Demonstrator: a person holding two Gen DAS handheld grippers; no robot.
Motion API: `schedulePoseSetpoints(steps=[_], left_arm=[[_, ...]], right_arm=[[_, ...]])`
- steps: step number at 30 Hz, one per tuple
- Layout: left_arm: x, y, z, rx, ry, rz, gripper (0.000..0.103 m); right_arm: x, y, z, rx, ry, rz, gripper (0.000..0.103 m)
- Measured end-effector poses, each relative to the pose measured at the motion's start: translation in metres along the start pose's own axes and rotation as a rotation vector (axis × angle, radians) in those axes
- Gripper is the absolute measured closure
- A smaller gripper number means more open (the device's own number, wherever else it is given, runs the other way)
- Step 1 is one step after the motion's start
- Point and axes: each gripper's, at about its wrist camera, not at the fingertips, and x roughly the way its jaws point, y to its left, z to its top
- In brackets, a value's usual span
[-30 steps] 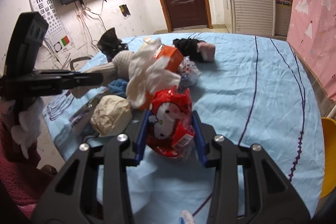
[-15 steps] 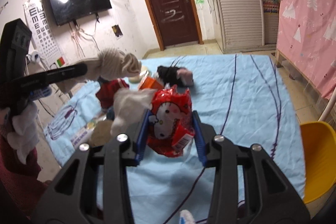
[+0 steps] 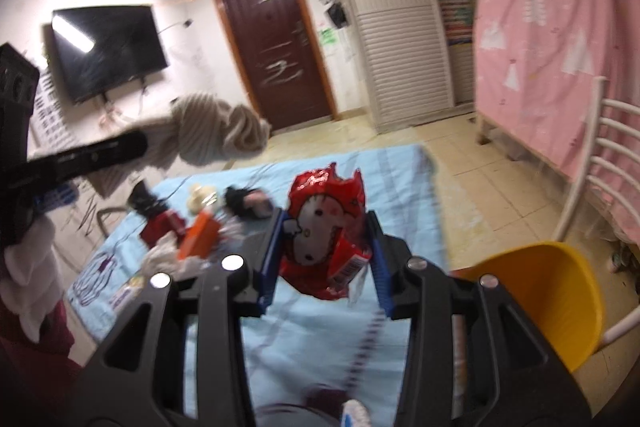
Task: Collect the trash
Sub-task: 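Carry both items to the yellow bucket and open both tools to drop them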
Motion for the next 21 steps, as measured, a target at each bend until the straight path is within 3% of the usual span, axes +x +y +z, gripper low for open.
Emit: schedulePoseSetpoints(steps=[9, 17, 20, 21], left_arm=[[0.076, -0.093, 0.009, 0.072, 0.119, -0.124, 0.098], [0.145, -0.165, -0.003, 0.12, 0.246, -0.17, 0.098], [0.162, -0.184, -0.007, 0.153, 0.235, -0.155, 0.085], [0.166, -0.188, -0.009, 0.154, 0.24, -0.146, 0.072]], right_arm=[[-0.04, -0.095, 0.001, 0.159, -0.069, -0.149, 0.065], [-0.05, -0.149, -0.003, 0.27, -0.09, -0.188, 0.065], [-0.044, -0.159, -0.005, 0.293, -0.077, -0.192, 0.065], [-0.04, -0.16, -0.005, 0.301, -0.068, -0.19, 0.065]])
